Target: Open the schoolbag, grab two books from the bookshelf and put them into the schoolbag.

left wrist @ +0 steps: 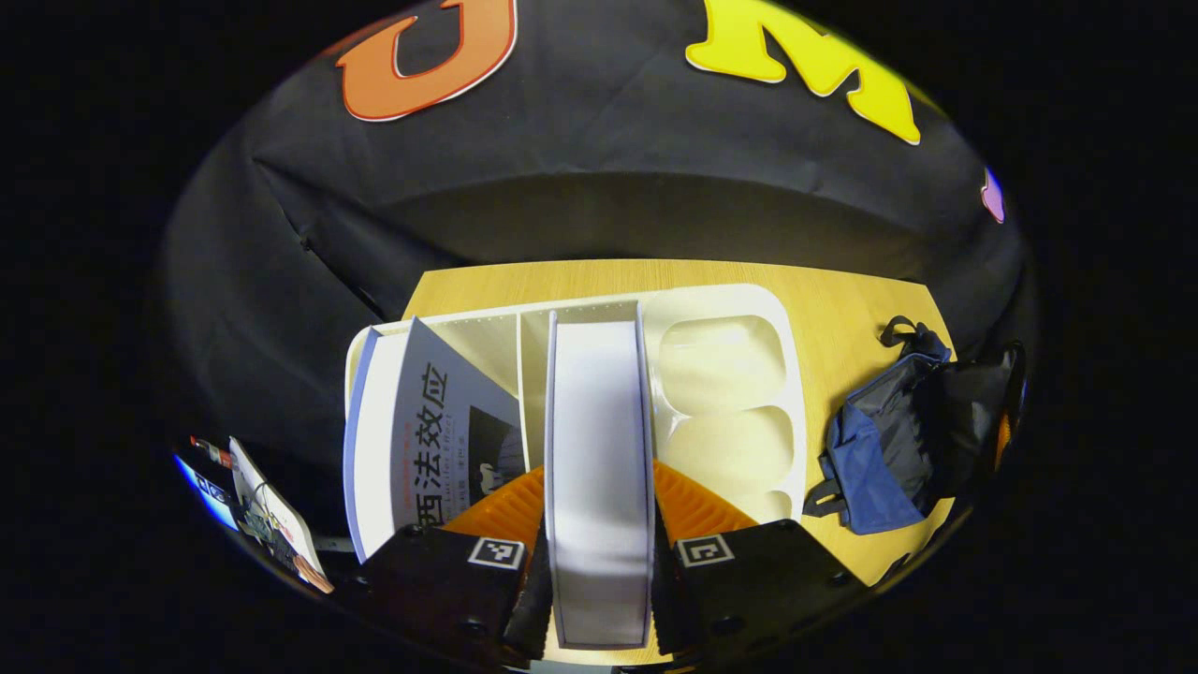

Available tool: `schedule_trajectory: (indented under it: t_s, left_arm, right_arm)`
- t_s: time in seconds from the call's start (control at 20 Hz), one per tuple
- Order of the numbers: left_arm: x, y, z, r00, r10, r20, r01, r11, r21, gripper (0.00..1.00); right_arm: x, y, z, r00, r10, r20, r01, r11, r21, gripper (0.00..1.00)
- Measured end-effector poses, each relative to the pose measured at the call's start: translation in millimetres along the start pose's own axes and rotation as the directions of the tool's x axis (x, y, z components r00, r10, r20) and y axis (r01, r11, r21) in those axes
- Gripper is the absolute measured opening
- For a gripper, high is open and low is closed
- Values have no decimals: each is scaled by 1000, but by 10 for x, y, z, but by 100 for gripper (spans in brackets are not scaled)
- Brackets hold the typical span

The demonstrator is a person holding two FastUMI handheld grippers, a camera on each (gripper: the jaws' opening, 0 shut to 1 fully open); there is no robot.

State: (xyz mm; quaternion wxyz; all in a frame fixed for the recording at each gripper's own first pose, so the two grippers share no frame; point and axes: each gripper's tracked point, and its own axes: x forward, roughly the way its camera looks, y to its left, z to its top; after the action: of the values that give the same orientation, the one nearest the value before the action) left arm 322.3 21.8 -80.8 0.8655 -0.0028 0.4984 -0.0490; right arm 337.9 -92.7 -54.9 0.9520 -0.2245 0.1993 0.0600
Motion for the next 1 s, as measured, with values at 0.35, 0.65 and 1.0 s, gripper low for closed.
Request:
schedule_trajectory:
  t_s: [0.35,0.65,1.0]
  left_arm:
    - [-573,65,-307,997,-14,82,17,1000,-25,44]
    - [-938,106,-862,992,-53,111,60,996,-64,45]
    - [-1117,127,-1425,982,-133,131,155,972,-174,44]
  right_arm:
    - [-15,34,-6,1000,1,-6,-1,1000,6,5]
    - [-43,76,-54,1000,8,-7,-8,1000,7,5]
    - [-81,115,-52,1000,13,-1,-13,1000,-1,5]
